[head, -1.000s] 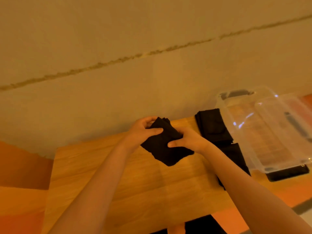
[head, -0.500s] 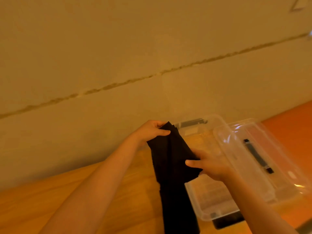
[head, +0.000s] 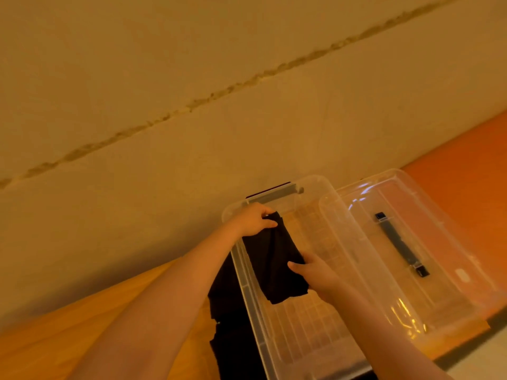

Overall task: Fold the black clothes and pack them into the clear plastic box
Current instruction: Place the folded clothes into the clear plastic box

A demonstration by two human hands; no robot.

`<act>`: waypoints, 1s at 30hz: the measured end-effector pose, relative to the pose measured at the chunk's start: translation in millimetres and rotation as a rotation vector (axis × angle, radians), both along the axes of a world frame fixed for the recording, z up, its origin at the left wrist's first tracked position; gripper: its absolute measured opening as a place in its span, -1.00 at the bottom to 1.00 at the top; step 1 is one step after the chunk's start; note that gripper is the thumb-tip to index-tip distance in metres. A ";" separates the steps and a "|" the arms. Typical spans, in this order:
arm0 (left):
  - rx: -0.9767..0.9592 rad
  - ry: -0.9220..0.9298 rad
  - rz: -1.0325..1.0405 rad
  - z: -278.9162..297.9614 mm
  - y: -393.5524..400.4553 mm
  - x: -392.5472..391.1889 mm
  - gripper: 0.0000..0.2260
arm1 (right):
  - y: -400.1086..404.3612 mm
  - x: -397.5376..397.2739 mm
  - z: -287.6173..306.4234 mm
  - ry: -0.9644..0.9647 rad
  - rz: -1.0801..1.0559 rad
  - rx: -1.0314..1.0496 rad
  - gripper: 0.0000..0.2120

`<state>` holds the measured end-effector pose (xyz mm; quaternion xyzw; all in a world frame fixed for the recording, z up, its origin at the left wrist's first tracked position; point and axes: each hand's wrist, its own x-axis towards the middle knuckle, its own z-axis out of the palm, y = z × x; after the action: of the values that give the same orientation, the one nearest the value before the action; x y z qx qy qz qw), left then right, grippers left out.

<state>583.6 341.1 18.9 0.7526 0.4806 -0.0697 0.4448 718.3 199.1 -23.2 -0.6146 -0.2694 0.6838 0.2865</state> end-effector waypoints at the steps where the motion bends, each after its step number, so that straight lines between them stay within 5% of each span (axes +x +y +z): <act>1: 0.019 0.027 -0.029 -9.8 2.0 4.8 -0.71 | 2.1 0.8 -8.2 -0.020 -0.005 -0.016 -0.70; 5: 0.091 0.138 -0.114 -38.1 10.1 17.8 -0.68 | 9.1 -2.3 -36.4 -0.098 -0.022 -0.056 -0.63; 10: 0.560 0.377 -0.271 -43.2 -16.2 25.7 -0.59 | 9.4 -6.0 -43.4 -0.422 0.016 0.141 -0.54; 14: 0.346 0.504 -0.074 -48.4 -68.2 18.4 -0.34 | -0.6 -10.1 -45.1 -0.857 0.310 0.353 -0.39; 17: 0.168 0.672 -0.100 -57.6 -79.7 17.8 -0.15 | -7.9 -16.3 -48.4 -0.870 0.555 0.329 -0.36; 24: 0.218 0.846 -0.269 -58.6 -69.3 17.4 -0.15 | -25.4 -23.3 -49.7 -0.992 0.796 0.289 -0.42; 30: 0.559 0.610 -0.191 -17.0 -88.9 -9.4 -0.34 | -31.9 -17.8 -37.1 -0.938 0.919 0.329 -0.41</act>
<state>574.1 252.2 1.9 0.8302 0.5189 -0.1970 0.0522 700.5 167.2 -60.3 -0.6177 -0.6997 0.3474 -0.0907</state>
